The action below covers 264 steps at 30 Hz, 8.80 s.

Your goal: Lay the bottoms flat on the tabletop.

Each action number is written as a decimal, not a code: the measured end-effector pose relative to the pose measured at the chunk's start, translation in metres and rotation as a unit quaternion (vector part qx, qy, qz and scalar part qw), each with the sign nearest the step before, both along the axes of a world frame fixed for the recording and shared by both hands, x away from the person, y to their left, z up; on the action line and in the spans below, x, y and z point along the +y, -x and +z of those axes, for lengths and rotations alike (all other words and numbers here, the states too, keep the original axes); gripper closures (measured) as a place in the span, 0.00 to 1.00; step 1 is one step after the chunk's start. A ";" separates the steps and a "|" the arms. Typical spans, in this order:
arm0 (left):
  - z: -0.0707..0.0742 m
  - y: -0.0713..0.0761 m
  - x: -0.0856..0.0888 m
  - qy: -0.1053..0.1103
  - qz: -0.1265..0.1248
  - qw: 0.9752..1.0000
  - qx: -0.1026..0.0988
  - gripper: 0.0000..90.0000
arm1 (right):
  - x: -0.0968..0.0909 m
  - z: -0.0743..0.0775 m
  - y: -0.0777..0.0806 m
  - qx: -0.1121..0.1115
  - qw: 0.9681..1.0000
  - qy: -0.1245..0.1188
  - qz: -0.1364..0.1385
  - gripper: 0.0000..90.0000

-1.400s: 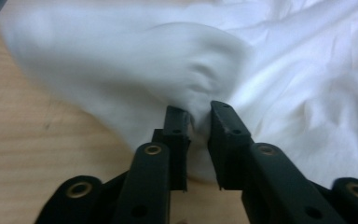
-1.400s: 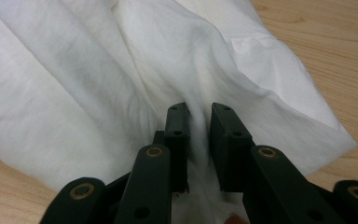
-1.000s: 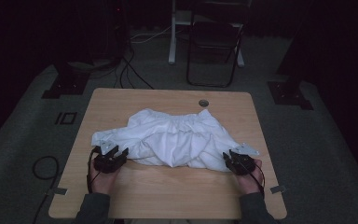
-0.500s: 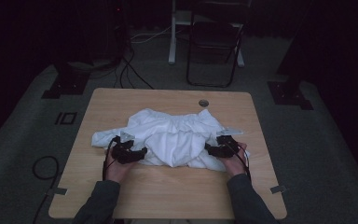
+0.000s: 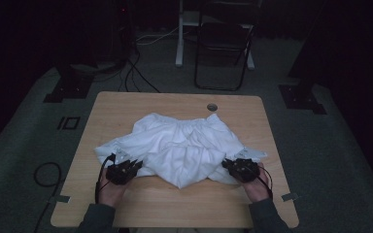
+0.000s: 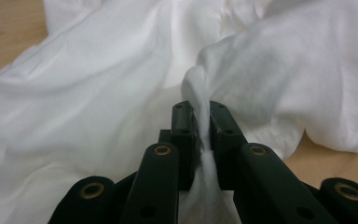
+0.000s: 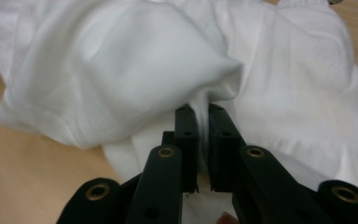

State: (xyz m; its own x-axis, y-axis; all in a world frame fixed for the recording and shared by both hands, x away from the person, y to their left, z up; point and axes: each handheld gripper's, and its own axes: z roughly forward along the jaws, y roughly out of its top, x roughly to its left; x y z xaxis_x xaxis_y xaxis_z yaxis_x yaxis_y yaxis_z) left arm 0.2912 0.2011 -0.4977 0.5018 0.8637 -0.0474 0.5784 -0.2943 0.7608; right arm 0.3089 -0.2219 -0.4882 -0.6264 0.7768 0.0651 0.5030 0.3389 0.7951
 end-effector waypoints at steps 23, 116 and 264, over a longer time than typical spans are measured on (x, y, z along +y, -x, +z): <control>0.011 0.012 0.019 0.009 0.054 0.998 -0.025 0.53 | -0.024 0.004 0.047 -0.025 0.999 0.009 -0.034 0.53; -0.047 -0.117 -0.019 -0.029 0.109 0.994 0.000 0.41 | 0.082 -0.032 -0.090 0.030 0.983 0.165 -0.074 0.57; 0.011 -0.027 0.021 -0.007 0.067 0.997 -0.024 0.46 | -0.030 -0.057 -0.015 0.033 0.987 0.057 -0.147 0.45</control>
State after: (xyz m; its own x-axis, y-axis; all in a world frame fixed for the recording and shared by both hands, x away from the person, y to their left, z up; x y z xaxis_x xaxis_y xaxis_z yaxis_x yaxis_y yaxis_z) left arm 0.3177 0.2222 -0.4867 0.3837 0.9233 -0.0145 0.5768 -0.2274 0.7846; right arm 0.3236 -0.2520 -0.5454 -0.3708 0.9287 -0.0002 0.6419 0.2565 0.7226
